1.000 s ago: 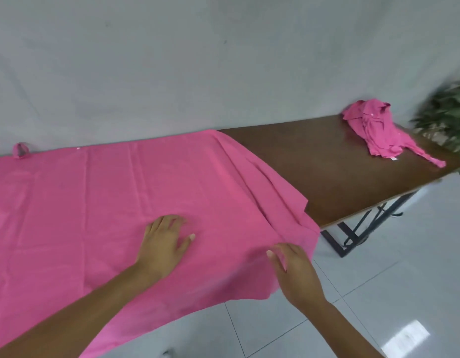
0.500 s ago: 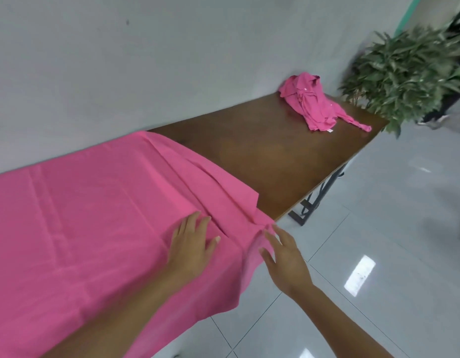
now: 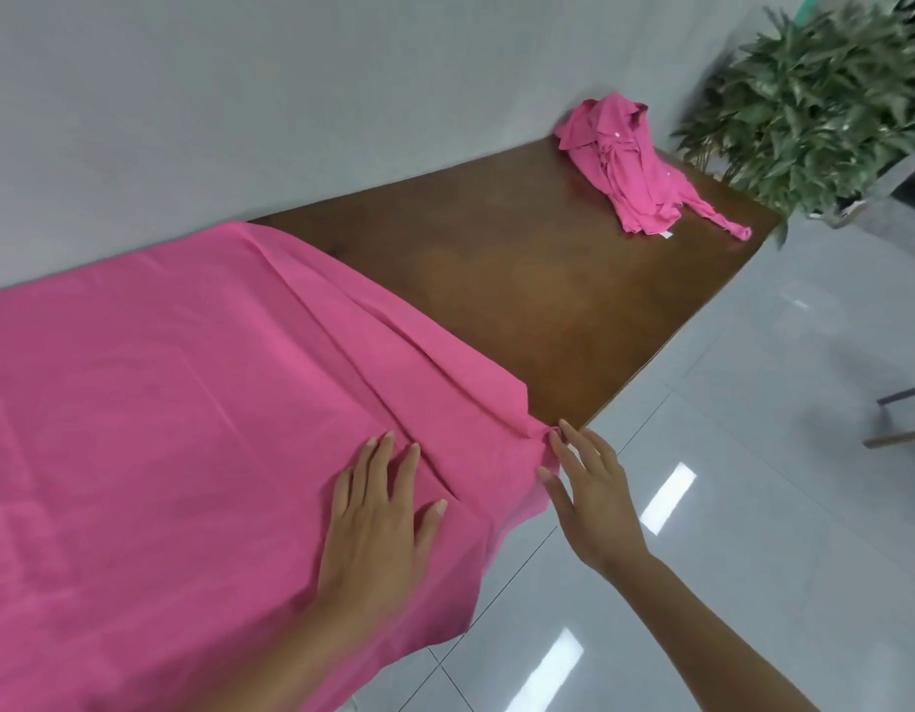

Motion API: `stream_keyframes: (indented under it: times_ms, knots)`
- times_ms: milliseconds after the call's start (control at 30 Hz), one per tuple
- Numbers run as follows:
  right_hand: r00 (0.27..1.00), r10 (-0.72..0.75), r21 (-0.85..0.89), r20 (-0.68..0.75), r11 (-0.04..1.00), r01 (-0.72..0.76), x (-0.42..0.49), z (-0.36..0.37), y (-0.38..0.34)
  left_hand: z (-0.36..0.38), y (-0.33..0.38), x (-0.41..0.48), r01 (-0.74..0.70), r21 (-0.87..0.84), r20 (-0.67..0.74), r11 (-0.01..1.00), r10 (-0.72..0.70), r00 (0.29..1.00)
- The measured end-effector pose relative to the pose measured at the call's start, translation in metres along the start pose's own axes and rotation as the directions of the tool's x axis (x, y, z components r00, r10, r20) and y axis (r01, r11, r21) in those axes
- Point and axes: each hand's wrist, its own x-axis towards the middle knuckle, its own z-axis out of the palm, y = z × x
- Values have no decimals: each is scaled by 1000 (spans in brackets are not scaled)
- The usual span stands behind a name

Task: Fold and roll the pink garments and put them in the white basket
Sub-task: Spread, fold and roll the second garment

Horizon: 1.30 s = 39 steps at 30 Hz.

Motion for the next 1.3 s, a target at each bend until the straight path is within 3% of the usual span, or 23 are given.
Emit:
stream_keyframes:
  times_ms: [233,500,700,867,1167,1300]
  knots:
    - [998,28,11,-51,1000,-28,29,2,25,0,-1,-1,9,1,0,1000,-9,1000]
    - [995,98,265,-16,960,-90,62,4,45,-1,1,0,14,15,-16,1000,-13,1000]
    - [984,118,125,132,983,-135,111,-12,71,-3,5,0,30,64,-13,998,-29,999]
    - [980,77,43,186,995,-86,155,-23,102,-1,7,1,42,83,-11,996,-41,999]
    - [986,-118,-27,120,992,122,218,-25,141,5,5,3,67,84,-45,994,-63,997]
    - [988,-138,85,68,988,132,221,-25,156,10,10,9,148,4,-79,989,-147,986]
